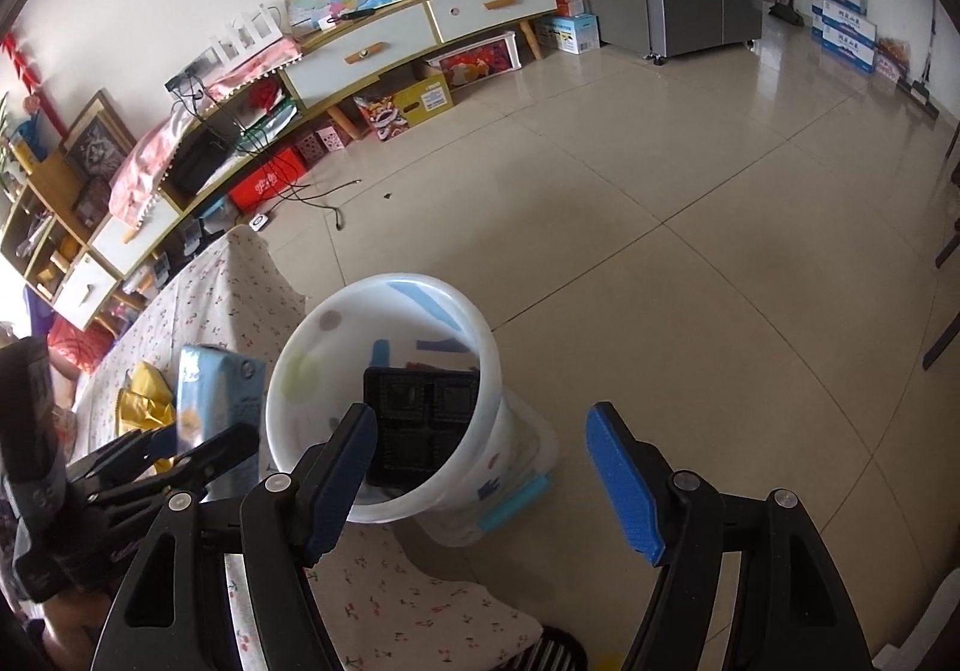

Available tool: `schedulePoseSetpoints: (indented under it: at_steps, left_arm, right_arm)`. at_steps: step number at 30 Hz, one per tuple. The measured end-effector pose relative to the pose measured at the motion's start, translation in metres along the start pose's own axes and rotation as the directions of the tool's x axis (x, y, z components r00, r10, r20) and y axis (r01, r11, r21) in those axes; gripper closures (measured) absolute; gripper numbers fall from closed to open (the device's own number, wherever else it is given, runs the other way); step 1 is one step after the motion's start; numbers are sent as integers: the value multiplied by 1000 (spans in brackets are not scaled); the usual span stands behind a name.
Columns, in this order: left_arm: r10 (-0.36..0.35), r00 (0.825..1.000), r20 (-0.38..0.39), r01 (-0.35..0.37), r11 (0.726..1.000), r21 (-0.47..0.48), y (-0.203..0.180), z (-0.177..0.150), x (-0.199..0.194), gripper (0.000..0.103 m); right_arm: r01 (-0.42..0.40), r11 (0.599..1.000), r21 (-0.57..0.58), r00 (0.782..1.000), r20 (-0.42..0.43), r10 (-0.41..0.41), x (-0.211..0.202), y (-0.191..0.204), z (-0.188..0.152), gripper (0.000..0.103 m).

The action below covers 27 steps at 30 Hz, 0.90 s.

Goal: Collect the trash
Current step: 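Carry the milk carton over the white bucket and open the left tool, then move the left tool to the crushed red can and close on it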

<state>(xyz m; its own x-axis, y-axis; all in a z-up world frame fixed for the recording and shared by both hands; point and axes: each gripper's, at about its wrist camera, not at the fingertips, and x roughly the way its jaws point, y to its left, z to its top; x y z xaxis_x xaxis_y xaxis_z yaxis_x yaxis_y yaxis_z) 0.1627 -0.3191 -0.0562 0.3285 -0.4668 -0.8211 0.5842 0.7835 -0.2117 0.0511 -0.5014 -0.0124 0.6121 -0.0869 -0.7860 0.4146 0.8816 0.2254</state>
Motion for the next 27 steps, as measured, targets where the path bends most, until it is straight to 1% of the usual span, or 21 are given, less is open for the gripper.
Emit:
schedulePoseSetpoints:
  at_steps: [4,5,6,8,10,11,14,18,21,23,27]
  left_arm:
    - [-39,999,1,39,999,-36,4,5,6,45]
    - [-52,999,-4,52,998,-36,5,7,8,38]
    - [-52,999,-2,52,998,-37,6,7,8,29]
    - [-39,999,19,39,998,-50,10,7,4,24]
    - [-43,999,18,45,997,-65,11,5,0,24]
    - [-39,999,17,40,997,-71,12,3,-3,23]
    - [-11,1000,21,13,997,-72,17,1,-9,17]
    - [29,999,23,-28,997,-78,27,-8,-20,14]
    - [63,997,38,-59,993,-100,37,-14,-29,5]
    - [85,996,38,-80,989,-121,43,-19,-37,3]
    - [103,993,49,-95,986,-134,56,-24,-51,2]
  right_arm:
    - [0,1000,6,1000,-2,0,2,-1,2,28]
    - [0,1000,6,1000,-2,0,2,-1,2,28]
    - [-1,1000,6,1000,-2,1,3,0,2,28]
    - [-3,1000,6,1000,-1,3,3,2,2,28]
    - [-3,1000,5,1000,1,3,2,3,3,27]
    - [-1,1000,3,1000,3,1,2,4,3,26]
    - [8,1000,-1,1000,6,-8,3,5,3,25]
    - [11,1000,-2,1000,5,-11,3,8,4,24]
    - [15,1000,-10,1000,10,-14,3,12,4,22]
    - [17,1000,-19,1000,12,-16,2,15,3,19]
    - [20,999,-37,1000,14,-19,2,24,2,16]
